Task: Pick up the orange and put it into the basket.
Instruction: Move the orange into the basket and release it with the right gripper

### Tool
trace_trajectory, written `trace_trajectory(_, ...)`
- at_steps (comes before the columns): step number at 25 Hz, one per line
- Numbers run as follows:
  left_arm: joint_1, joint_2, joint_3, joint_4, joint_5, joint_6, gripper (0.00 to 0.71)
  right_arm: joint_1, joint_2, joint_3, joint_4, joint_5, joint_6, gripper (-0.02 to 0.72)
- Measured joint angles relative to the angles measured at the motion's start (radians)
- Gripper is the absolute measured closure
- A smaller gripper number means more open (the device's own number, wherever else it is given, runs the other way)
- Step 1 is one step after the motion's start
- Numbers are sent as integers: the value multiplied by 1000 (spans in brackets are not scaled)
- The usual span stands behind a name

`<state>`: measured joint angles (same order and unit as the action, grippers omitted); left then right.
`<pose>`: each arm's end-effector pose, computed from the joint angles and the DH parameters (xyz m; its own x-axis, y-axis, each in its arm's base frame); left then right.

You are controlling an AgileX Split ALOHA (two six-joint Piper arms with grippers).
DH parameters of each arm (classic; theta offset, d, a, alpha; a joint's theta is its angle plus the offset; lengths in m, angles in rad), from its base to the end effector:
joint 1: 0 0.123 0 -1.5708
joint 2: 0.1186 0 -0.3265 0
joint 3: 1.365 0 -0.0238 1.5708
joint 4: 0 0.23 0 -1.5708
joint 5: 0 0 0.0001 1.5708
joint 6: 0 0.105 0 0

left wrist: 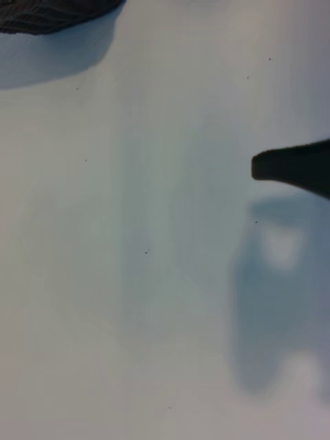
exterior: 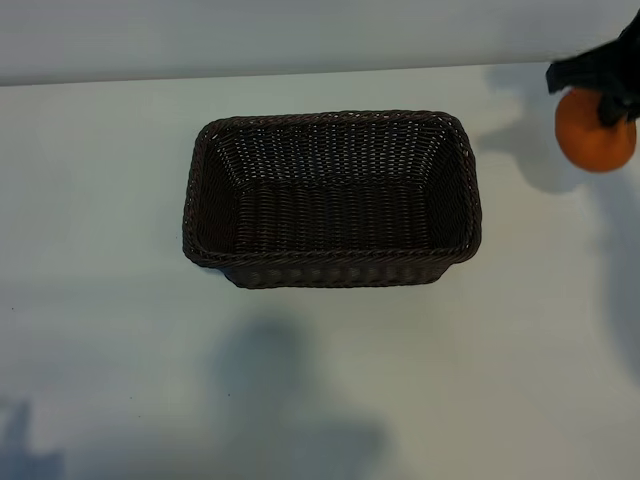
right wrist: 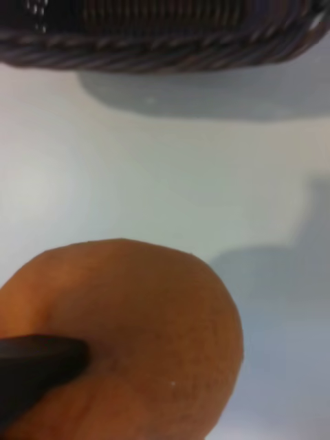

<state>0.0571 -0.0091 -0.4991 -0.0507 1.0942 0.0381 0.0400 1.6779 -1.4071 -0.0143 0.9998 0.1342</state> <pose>-0.0550 -0.0079 0.2572 -0.4773 -0.0125 -0.8786 -0.0104 0.9999 -0.0085 0.3429 0.0125 0.3254 -0.9222 0.0893 -0.3762 0.0815 0.9960 0.0366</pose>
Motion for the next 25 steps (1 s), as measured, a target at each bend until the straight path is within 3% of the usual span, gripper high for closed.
trace_trajectory(4, -10, 0, 0, 0, 0, 1, 120, 29, -4, -40, 87, 38, -105, 634)
trace_trajectory(8, -10, 0, 0, 0, 0, 4, 120, 136, -4, -81, 153, 55, -143, 634)
trace_trajectory(16, -10, 0, 0, 0, 0, 4, 120, 377, 20, -117, 166, 6, -121, 634)
trace_trajectory(25, -10, 0, 0, 0, 0, 4, 120, 420, 195, -148, 159, -107, -134, 635)
